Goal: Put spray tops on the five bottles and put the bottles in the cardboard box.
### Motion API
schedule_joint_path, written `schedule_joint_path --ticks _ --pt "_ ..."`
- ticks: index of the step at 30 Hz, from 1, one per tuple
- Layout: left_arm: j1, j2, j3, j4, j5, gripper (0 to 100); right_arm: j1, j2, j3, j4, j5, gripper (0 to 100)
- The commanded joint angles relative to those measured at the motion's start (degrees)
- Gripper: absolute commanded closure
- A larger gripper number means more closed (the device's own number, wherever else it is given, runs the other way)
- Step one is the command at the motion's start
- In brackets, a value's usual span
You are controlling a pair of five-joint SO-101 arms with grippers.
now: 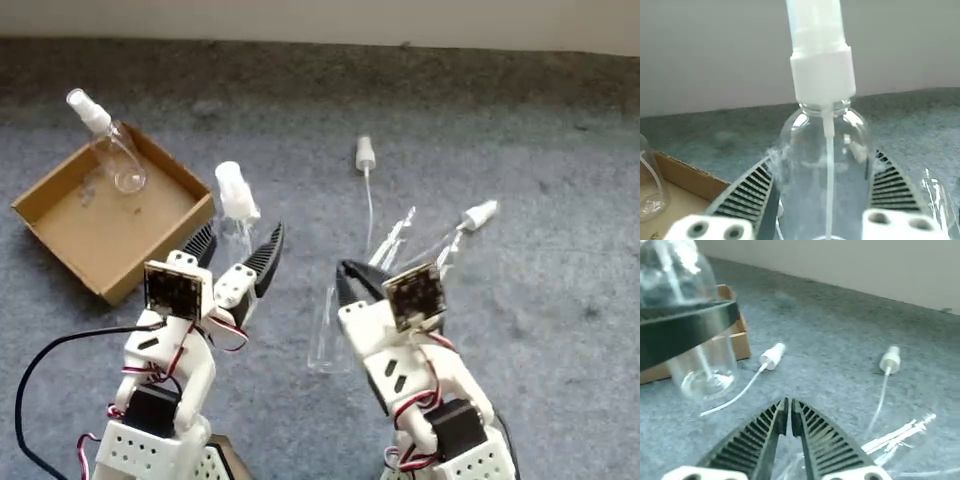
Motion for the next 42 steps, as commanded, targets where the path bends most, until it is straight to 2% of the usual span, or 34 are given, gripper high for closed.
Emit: schedule_joint_path --ticks 1,6,12,20,29,37,42 --pt "-1.0 -1.1 -1.9 -4.2 0.5 87 -5.1 -0.5 -0.6 0.1 -0.6 99.3" --pt "-0.9 -1.1 -2.4 -4.9 0.5 87 -5.9 -0.5 -0.6 -0.2 -0.6 99.3" --pt "-0.4 -1.1 -1.8 -10.5 0.6 87 -9.5 -0.5 3.8 -2.4 -0.5 99.3" --pt "8.9 -1.1 -1.8 -10.4 0.6 87 -18.2 -0.5 6.8 -2.4 -0.5 99.3" --pt "14.4 -1.1 -1.8 -10.3 0.6 87 -18.2 -0.6 7.1 -10.9 -0.6 99.3" --pt "14.5 -1.1 -1.7 -10.1 0.6 87 -18.1 -0.6 8.8 -13.1 -0.6 99.4" --pt "14.5 -1.1 -1.6 -10.1 0.6 87 -13.2 -0.6 8.8 -13.2 -0.6 99.4"
